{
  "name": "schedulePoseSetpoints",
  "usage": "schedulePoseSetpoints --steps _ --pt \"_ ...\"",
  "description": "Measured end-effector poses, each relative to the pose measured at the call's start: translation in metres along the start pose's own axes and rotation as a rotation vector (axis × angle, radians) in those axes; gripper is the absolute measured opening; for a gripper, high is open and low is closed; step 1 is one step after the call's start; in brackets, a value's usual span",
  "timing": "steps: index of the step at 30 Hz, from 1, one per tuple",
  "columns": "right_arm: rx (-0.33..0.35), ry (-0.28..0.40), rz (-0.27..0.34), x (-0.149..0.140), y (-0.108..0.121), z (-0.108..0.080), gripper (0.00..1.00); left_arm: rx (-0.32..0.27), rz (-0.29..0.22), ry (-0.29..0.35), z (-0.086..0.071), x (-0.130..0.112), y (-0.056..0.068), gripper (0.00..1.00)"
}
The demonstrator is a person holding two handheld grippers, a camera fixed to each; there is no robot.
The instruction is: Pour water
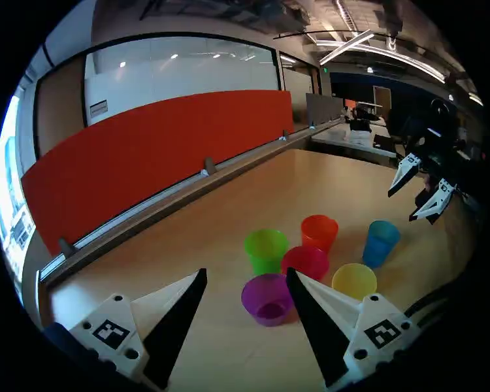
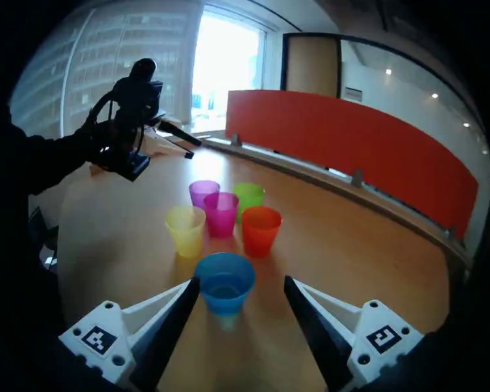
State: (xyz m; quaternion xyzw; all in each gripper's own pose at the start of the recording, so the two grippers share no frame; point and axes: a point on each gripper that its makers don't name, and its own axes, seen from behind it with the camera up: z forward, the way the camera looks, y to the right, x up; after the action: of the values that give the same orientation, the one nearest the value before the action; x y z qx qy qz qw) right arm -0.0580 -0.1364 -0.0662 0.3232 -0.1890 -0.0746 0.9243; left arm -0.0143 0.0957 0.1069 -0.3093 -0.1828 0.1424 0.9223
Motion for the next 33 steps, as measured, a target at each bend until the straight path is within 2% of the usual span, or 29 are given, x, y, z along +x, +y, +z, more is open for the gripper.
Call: schedulePoseSetpoints --steps 6,12,18,27,33 --pt "0.021 -0.018 -0.004 -0.006 -0.005 0.005 1.0 -0.026 0.02 -0.031 0.018 0.003 -0.006 0.9" --pt "0.03 -0.024 0.014 -0.01 -0.007 0.009 1.0 -0.086 0.037 -0.067 0.035 0.003 -0.004 0.9" --pt "0.04 -0.035 0.029 -0.016 -0.008 0.012 1.0 -0.133 0.086 -0.103 0.055 0.002 -0.003 0.9" --pt "0.034 -0.056 0.021 -0.024 -0.003 0.016 1.0 -0.202 0.12 -0.156 0.08 -0.002 0.0 0.9" --pt "0.038 -0.072 0.01 -0.03 -0.004 0.021 1.0 -0.221 0.163 -0.189 0.092 -0.007 0.001 0.9"
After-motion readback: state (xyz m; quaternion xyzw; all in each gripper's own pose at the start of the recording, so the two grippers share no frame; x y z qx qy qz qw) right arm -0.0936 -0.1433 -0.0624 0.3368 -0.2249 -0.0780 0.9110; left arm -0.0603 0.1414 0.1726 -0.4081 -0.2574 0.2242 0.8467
